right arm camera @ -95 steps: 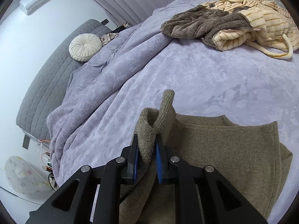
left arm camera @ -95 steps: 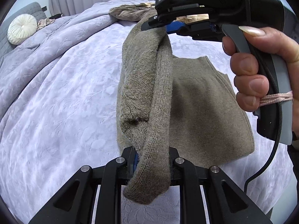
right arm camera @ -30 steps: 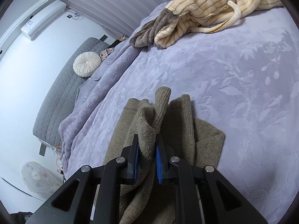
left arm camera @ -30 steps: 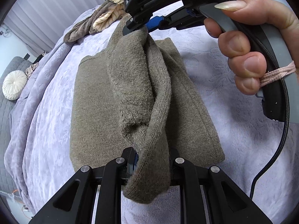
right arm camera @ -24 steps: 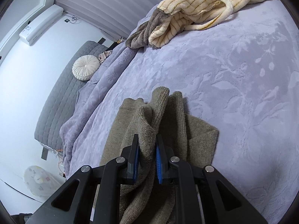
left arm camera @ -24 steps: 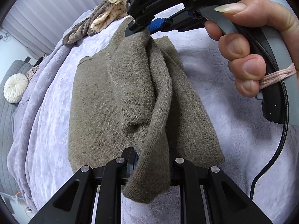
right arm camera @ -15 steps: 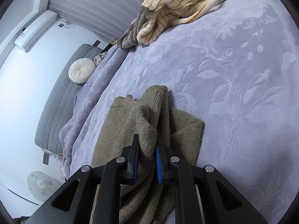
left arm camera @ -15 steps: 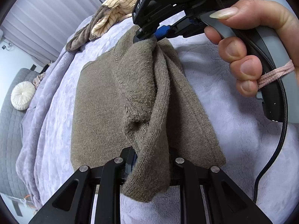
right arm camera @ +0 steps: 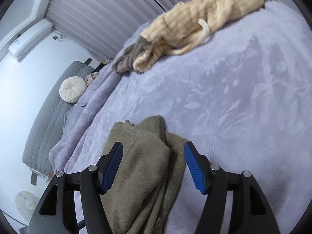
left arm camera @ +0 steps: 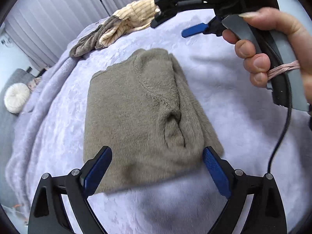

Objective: Fold small clothes
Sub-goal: 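Lower the folded edge onto the sweater and open both grippers, then move both open grippers to the end of the folded sweater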

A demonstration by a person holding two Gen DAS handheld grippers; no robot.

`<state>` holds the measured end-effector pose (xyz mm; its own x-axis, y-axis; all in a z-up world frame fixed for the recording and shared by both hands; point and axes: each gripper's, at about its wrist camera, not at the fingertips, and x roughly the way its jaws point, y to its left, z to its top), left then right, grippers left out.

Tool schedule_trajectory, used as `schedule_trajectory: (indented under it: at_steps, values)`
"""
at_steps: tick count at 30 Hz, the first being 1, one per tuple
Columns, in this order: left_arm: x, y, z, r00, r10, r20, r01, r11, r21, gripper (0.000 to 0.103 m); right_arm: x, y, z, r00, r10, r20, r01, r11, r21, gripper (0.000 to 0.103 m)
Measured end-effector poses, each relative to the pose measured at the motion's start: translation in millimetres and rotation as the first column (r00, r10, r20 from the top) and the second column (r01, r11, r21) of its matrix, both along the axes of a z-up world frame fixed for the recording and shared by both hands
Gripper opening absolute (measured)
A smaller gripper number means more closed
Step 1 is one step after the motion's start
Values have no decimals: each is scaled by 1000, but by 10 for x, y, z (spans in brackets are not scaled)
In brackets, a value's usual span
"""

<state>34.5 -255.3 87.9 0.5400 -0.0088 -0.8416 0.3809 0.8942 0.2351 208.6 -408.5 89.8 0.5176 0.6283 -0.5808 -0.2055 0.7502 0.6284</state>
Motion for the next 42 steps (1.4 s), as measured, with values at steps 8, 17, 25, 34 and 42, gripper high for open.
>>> schedule_trajectory:
  at_steps: [8,17,25,34,42]
  values:
    - [178,890,92,983,123,-136,-161,932,-326,95,-84,845,17,956,287,-67,-283,957,61,70]
    - [315,1022,-173,956,157,-249,-243,900,-363,95,-246,783,-208,988,104,-116,-130,962,-241,56]
    - [138,1421,-97,959,188,-211,-257,890,-376,95,-1413,976,302,962,262,73,-243,949,-199,60]
    - [122,1611,-178,952,214,-219,-281,893,-350,95,-1290,761,-509,983,120,-142,-139,982,-130,47]
    - [366,1642,-202,949,134,-286,-244,887,-393,95,-1385,506,-48,999,-6,-53,-7,971,-238,82]
